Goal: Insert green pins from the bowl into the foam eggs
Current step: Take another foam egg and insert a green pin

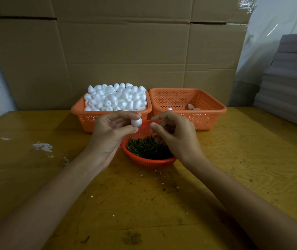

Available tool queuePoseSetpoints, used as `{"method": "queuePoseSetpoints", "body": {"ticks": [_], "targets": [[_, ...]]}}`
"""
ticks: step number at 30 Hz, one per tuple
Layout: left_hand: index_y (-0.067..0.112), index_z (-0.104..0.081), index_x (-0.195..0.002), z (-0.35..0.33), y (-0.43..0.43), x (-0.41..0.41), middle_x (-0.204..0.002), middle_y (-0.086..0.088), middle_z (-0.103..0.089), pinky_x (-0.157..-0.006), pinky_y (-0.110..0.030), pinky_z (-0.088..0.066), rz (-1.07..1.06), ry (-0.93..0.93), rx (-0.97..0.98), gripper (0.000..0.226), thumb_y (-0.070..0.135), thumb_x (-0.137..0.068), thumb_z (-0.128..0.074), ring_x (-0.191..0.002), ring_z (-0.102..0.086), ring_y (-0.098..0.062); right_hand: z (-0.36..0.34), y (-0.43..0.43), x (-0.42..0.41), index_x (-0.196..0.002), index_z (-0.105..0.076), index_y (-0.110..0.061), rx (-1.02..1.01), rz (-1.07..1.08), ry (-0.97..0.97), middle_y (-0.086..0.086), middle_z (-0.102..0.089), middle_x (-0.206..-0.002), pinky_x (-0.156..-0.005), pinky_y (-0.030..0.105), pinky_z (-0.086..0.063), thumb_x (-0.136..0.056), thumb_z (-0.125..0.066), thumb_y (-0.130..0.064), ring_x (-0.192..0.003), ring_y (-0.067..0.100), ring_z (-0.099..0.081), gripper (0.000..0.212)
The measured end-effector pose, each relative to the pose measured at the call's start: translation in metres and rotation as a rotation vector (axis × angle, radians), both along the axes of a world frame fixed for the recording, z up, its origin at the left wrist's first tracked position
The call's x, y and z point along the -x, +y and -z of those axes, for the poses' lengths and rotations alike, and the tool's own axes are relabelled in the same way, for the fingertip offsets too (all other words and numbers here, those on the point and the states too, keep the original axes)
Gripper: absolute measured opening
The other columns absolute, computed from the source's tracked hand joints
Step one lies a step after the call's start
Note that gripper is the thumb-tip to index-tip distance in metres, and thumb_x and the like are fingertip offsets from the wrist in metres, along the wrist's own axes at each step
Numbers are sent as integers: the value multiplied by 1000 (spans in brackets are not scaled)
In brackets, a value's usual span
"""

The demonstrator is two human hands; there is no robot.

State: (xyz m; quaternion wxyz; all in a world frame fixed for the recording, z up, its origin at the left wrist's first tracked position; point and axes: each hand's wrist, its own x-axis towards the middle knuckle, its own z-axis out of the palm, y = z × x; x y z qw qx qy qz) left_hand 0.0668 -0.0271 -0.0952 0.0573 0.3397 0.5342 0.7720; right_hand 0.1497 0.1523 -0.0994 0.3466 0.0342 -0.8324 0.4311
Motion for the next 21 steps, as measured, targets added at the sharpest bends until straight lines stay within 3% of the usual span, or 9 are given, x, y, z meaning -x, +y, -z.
{"method": "queuePoseSetpoints", "body": {"ticks": [6,11,18,21], "targets": [[23,-81,-84,0,0,2,-104,-1,-78,-88,-25,-57,14,-19,-3,39,-15,-78,-75,-105,-73,-17,-4,4,-1,-106,-79,-16,-93,-2,-67,-10,-77,-89,-84,29,-59,-91,-80,-19,-85,1,-72,15],[20,-79,-86,1,-1,3,-108,-3,-77,-87,-29,-60,33,-51,-8,28,-4,-72,-81,-107,-73,-21,-4,3,-1,-100,-78,-17,-145,-21,-64,-12,-75,-85,-80,18,-55,-92,-78,-19,-85,-1,-70,8],[19,-75,-93,2,-1,4,-111,-10,-78,-80,-27,-61,41,-90,-23,26,1,-75,-81,-107,-75,-26,-3,2,1,-110,-76,-19,-111,-56,1,-10,-76,-81,-79,38,-60,-97,-73,-16,-75,6,-73,14],[11,-69,-101,1,0,4,-107,-15,-77,-80,-28,-62,32,-124,-28,29,3,-75,-79,-104,-75,-29,-3,0,0,-110,-74,-17,-105,-75,36,-12,-77,-80,-81,39,-60,-95,-75,-17,-76,2,-74,16]]}}
